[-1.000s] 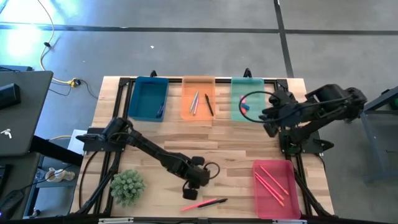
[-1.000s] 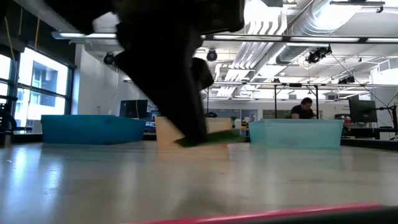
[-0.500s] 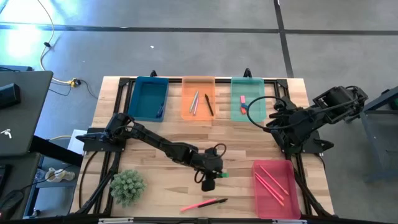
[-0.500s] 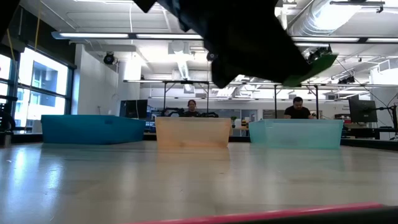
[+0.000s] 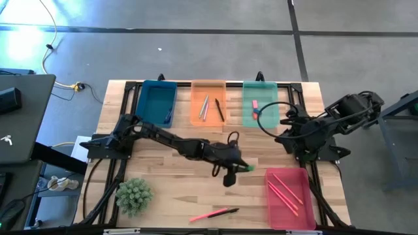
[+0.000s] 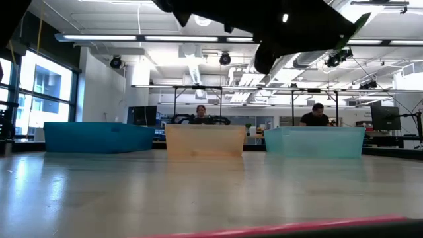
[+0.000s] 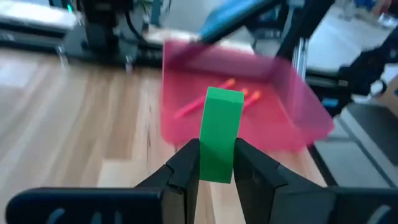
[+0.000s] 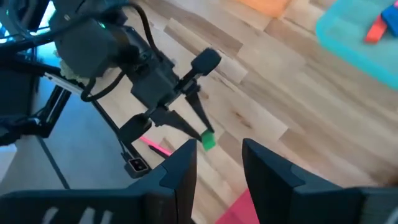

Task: Sort crayons/erasers/pens/pencils in bins
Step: Put the green eraser into the green bin, then put the black ballpen into the orange bin

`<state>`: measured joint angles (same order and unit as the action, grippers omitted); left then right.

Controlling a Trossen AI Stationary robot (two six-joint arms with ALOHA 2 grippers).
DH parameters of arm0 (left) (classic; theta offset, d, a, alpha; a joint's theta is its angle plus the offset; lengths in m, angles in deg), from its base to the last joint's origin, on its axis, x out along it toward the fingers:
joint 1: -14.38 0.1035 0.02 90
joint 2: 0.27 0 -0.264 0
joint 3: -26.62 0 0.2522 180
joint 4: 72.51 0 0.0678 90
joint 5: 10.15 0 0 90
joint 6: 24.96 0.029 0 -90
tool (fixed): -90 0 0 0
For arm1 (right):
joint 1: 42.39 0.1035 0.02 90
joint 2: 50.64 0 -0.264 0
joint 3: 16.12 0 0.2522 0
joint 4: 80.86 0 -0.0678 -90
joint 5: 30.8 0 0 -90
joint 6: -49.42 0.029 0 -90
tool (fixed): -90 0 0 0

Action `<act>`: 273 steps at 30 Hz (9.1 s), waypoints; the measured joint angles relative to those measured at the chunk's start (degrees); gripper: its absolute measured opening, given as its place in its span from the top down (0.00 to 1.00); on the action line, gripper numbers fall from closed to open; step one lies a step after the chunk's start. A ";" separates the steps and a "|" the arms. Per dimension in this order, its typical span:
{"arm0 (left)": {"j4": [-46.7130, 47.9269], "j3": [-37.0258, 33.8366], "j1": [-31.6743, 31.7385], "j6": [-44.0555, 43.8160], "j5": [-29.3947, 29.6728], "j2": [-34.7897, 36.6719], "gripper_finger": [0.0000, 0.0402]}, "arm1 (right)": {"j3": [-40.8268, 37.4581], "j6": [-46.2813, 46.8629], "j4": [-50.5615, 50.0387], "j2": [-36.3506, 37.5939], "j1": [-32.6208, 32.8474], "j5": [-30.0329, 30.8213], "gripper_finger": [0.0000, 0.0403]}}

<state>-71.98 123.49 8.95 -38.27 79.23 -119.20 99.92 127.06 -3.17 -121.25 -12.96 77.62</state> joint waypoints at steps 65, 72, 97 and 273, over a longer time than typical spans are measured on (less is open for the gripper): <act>-13.06 7.98 4.83 15.95 4.66 0.09 0.81 | 0.00 19.93 -1.63 -11.96 -2.82 -2.36 0.99; -13.10 7.98 4.82 16.55 5.24 0.07 0.81 | 0.00 20.47 -1.60 -11.96 -2.82 -2.37 0.99; -3.67 7.93 5.56 14.67 2.52 1.19 0.49 | 0.00 19.20 -1.34 -12.00 -2.82 -1.42 1.00; 70.62 -17.84 13.53 -8.04 15.19 38.29 0.47 | -13.90 -49.53 27.80 -29.62 -3.93 -10.20 0.68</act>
<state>-1.35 105.66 22.48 -46.31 94.41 -80.91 86.02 77.53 24.63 -150.87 -16.89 67.42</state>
